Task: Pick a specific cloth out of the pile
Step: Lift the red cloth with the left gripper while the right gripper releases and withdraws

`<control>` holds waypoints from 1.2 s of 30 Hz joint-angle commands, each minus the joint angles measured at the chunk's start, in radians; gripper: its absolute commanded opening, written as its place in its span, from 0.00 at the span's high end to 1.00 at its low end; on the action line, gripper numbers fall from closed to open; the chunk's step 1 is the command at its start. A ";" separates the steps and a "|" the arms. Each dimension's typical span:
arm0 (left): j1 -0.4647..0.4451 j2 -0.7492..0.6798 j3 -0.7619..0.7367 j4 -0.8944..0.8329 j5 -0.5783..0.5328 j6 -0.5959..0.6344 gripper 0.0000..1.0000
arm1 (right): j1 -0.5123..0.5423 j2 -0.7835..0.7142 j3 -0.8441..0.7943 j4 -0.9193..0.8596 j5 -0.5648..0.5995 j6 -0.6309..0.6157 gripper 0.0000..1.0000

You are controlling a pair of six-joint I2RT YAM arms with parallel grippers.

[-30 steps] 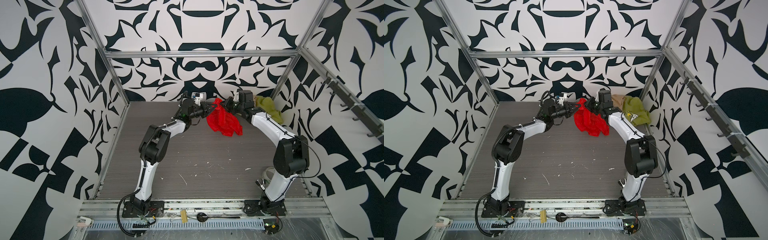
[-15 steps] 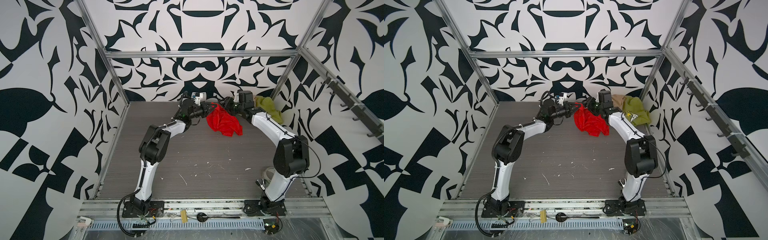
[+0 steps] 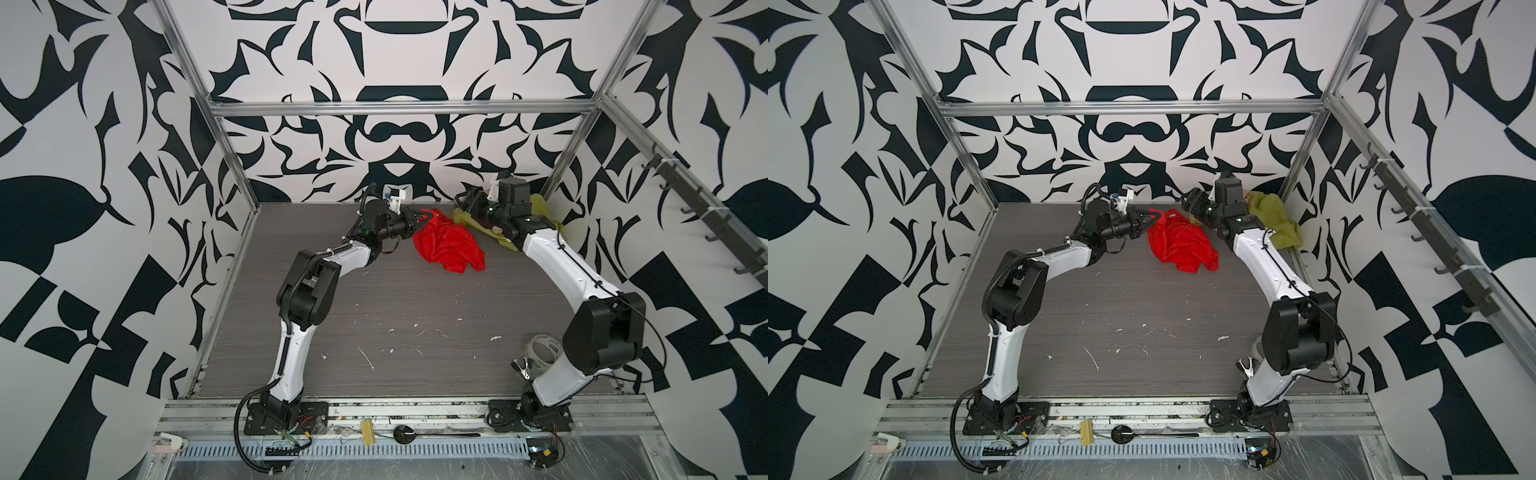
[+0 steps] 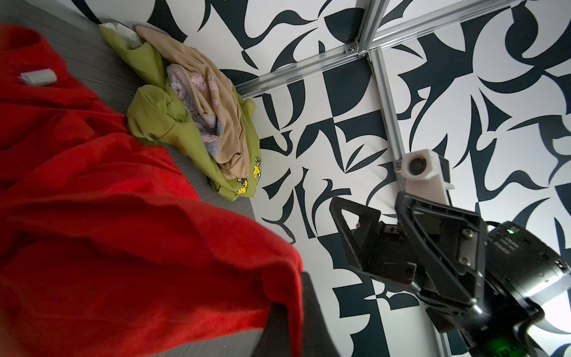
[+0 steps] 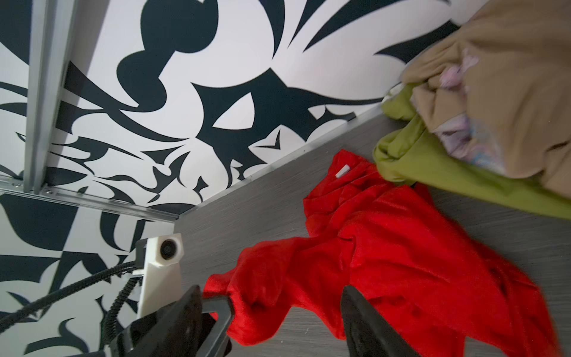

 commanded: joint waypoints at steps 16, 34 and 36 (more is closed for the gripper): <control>-0.016 -0.123 0.130 -0.097 0.049 0.055 0.96 | -0.007 -0.244 -0.091 -0.012 0.250 -0.509 0.11; -0.017 -0.243 0.240 -0.223 0.032 0.145 0.96 | -0.011 -0.294 -0.118 -0.033 0.212 -0.562 0.06; -0.017 -0.261 0.247 -0.242 0.026 0.161 0.96 | -0.011 -0.298 -0.121 -0.036 0.207 -0.564 0.06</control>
